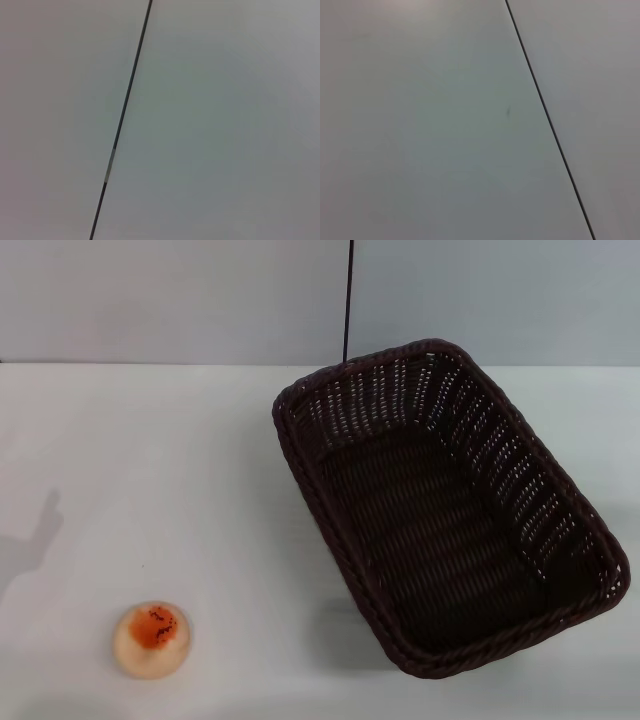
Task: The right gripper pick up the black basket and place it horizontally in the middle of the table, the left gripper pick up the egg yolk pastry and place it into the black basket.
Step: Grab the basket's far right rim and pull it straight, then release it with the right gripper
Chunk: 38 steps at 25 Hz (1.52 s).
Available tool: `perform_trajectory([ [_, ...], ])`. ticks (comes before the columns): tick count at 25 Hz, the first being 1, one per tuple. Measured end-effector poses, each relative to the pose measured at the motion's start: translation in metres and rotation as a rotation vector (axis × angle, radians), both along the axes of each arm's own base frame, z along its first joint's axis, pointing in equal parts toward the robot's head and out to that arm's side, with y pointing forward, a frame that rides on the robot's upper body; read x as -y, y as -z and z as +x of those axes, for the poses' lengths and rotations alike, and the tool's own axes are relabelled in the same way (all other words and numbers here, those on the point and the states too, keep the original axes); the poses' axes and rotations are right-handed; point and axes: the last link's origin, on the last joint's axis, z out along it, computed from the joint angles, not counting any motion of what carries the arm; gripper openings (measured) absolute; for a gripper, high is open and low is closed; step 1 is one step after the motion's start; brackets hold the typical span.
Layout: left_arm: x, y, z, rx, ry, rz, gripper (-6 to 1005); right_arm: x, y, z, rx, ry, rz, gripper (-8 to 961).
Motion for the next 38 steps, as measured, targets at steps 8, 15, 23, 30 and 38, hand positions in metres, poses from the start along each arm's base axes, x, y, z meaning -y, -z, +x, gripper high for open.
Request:
perform_trajectory([
  [8, -0.003, -0.004, -0.004, 0.003, -0.015, -0.001, 827, 0.0, -0.006, 0.002, 0.015, -0.026, -0.085, 825],
  [15, -0.011, -0.001, -0.006, -0.009, -0.031, -0.025, 827, -0.016, -0.047, 0.002, -0.039, -0.032, -0.384, 821],
  [23, -0.013, 0.001, -0.006, -0.009, -0.04, -0.033, 827, -0.075, -0.09, -0.049, 0.089, 0.152, -1.021, 818],
  [30, -0.013, 0.0, -0.006, -0.009, -0.041, -0.033, 827, -0.125, -0.087, -0.107, 0.305, 0.406, -1.426, 814],
  [38, -0.012, 0.003, -0.006, -0.002, -0.047, -0.037, 827, -0.159, -0.055, -0.147, 0.389, 0.453, -1.566, 811],
])
